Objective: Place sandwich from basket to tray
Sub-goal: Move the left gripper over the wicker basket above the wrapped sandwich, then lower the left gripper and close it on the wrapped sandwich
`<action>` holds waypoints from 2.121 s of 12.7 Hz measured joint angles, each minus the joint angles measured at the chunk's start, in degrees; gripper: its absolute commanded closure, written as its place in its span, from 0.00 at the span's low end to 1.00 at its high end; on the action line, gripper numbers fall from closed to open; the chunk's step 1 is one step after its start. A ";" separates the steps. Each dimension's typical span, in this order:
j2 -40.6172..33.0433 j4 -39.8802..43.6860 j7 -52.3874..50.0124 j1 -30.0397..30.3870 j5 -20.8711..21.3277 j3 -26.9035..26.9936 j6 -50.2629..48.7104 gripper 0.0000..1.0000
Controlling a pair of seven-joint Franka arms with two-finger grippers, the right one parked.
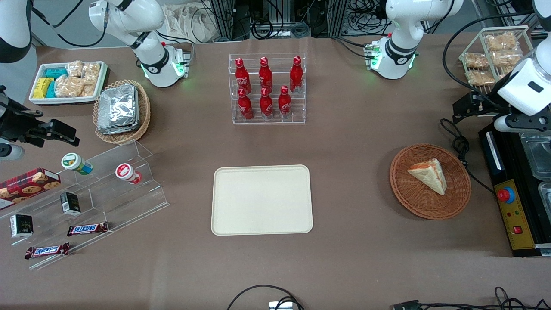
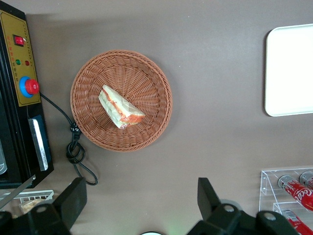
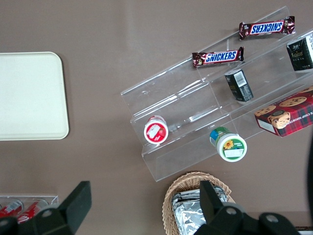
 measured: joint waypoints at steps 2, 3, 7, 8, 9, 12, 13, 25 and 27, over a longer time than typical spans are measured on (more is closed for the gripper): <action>0.01 0.00 0.00 0.01 0.00 0.20 -0.05 0.00; 0.07 0.00 0.00 0.05 0.00 0.33 -0.05 0.00; 0.95 -1.65 -0.12 0.16 0.09 3.37 -0.17 0.00; 1.19 -3.20 -0.34 0.26 0.11 4.93 0.71 0.00; 1.23 -5.68 -0.88 0.42 0.12 6.65 2.77 0.00; 0.95 -16.03 -4.98 0.75 0.12 10.48 13.66 0.00; 0.76 -19.79 -8.14 0.80 0.15 10.75 17.91 0.00; 7.99 -41.50 -38.67 0.15 1.46 9.88 54.46 0.00; 10.74 -41.57 -41.39 -0.71 1.46 9.74 57.33 0.00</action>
